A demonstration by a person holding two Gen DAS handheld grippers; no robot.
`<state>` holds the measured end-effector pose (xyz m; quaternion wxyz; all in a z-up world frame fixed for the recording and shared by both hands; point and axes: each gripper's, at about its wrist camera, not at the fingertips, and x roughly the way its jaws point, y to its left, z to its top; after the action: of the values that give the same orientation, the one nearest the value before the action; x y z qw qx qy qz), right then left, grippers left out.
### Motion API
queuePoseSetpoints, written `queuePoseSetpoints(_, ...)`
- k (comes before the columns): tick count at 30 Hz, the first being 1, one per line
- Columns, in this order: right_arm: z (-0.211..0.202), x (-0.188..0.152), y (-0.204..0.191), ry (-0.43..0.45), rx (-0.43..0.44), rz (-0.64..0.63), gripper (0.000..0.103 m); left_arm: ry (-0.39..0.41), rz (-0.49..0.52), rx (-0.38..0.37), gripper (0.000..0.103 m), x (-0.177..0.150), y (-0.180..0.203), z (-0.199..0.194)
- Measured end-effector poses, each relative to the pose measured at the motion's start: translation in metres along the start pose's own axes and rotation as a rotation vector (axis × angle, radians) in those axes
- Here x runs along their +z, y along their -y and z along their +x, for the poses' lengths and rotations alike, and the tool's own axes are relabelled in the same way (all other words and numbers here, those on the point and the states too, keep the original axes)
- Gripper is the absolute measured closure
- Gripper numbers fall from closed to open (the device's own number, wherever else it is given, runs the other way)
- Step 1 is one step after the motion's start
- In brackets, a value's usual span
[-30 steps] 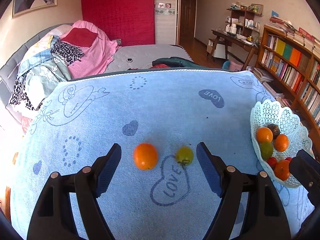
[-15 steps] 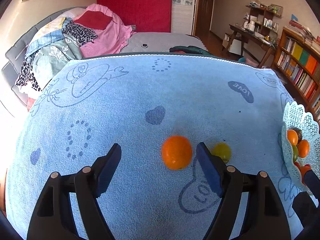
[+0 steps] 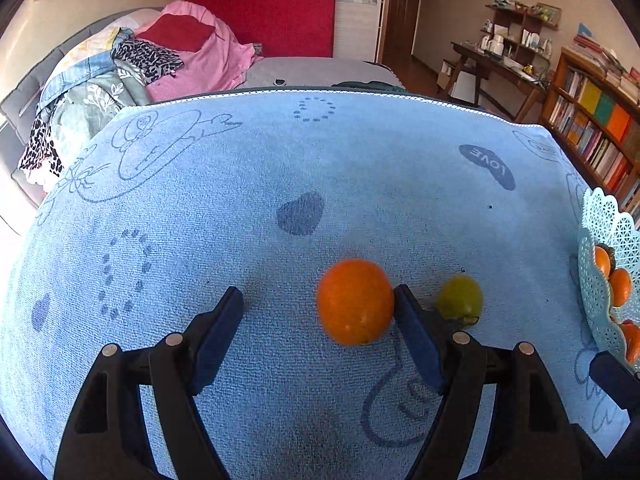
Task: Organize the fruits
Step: 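Grasp the orange with the left gripper while the right gripper grasps the green tomato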
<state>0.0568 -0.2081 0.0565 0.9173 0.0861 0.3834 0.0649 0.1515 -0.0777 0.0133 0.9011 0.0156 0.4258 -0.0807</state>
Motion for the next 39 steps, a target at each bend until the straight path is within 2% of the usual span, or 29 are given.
queuePoseSetpoints(7,0.012,-0.001,-0.006,-0.024,-0.006,-0.02,0.033,-0.005,0.02,-0.016,0.041,0.001,0.003,0.003)
queuePoseSetpoints(10,0.017,-0.003,-0.009,-0.035,-0.012,-0.028,0.033,-0.003,0.035,-0.044,0.053,0.001,0.005,0.002)
queuePoseSetpoints(12,0.02,-0.003,-0.01,-0.039,-0.017,-0.036,0.033,-0.004,0.043,-0.072,0.066,0.002,0.007,0.0)
queuePoseSetpoints(17,0.029,-0.002,-0.011,-0.06,-0.029,-0.041,0.033,-0.014,0.029,-0.09,0.066,0.004,0.003,-0.003)
queuePoseSetpoints(22,0.041,-0.001,-0.013,-0.083,-0.036,-0.046,0.033,0.015,0.012,-0.042,0.066,0.009,-0.007,-0.012)
queuePoseSetpoints(27,0.054,0.006,-0.017,-0.097,-0.029,-0.057,0.033,0.037,-0.001,0.037,0.066,0.011,-0.018,-0.015)
queuePoseSetpoints(33,0.068,0.016,-0.026,-0.1,-0.04,-0.082,0.033,0.041,-0.019,0.071,0.066,0.011,-0.026,-0.016)
queuePoseSetpoints(39,0.081,0.027,-0.03,-0.101,-0.043,-0.089,0.041,0.039,-0.031,0.063,0.066,0.011,-0.028,-0.018)
